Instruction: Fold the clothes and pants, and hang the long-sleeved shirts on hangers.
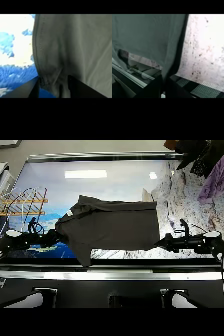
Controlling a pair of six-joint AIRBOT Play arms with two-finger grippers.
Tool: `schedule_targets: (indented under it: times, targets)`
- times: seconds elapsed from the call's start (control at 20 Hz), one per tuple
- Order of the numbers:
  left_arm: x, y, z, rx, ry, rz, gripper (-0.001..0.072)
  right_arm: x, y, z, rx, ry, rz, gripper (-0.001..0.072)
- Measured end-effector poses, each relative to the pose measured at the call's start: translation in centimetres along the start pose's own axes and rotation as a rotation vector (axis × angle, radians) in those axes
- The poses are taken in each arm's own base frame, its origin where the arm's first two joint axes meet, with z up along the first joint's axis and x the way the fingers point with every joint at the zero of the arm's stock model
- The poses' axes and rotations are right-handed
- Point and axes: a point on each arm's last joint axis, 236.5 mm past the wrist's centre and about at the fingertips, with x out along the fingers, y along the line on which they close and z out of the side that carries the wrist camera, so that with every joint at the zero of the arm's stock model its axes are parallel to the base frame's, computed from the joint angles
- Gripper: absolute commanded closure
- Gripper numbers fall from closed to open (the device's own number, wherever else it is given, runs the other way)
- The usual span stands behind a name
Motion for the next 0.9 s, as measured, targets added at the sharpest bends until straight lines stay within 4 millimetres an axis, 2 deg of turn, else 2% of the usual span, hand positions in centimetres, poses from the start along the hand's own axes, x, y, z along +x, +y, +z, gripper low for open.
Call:
schedule_targets:
  times: [0.05,0.1,0.25,0.35,0.4,0.5,0.6,0.7,0.8,0.9]
  targets:
    - [0.4,0.0,-0.1,0.001,0.005,0.001,0.0489,-0.1,0.2,0.1,-0.005,-0.007,0.003,0.068]
    - [0.7,0.1,-0.2,0.009,0.01,0.011,0.0672,-0.3,0.5,0.1,-0.012,-0.015,0.005,0.068]
    - [1.0,0.0,-0.2,0.038,0.019,0.023,0.0687,-1.0,1.4,0.3,-0.039,-0.046,0.004,0.0681]
    - [0.5,-0.5,0.2,0.078,0.016,0.029,0.0687,-1.6,2.2,0.5,-0.057,-0.074,0.007,0.0682]
    - [-0.1,-0.9,0.6,0.106,0.008,0.031,0.0687,-1.9,2.9,0.6,-0.071,-0.094,0.014,0.0682]
    - [-1.9,-3.5,2.1,0.142,-0.04,-0.013,0.0687,-2.8,4.4,1.1,-0.102,-0.143,0.035,0.0682]
    - [-4.5,-6.1,3.6,0.196,-0.092,-0.042,0.0688,-4.2,6.3,2.3,-0.155,-0.214,0.048,0.0683]
    - [-8.0,-9.6,5.4,0.25,-0.175,-0.08,0.0689,-6.0,8.6,3.7,-0.23,-0.286,0.046,0.0683]
    - [-12.9,-13.8,7.3,0.311,-0.291,-0.119,0.0688,-8.0,12.1,5.2,-0.327,-0.35,0.039,0.0683]
    - [-18.2,-18.0,8.4,0.373,-0.4,-0.156,0.0689,-10.4,16.3,6.5,-0.442,-0.416,0.008,0.0683]
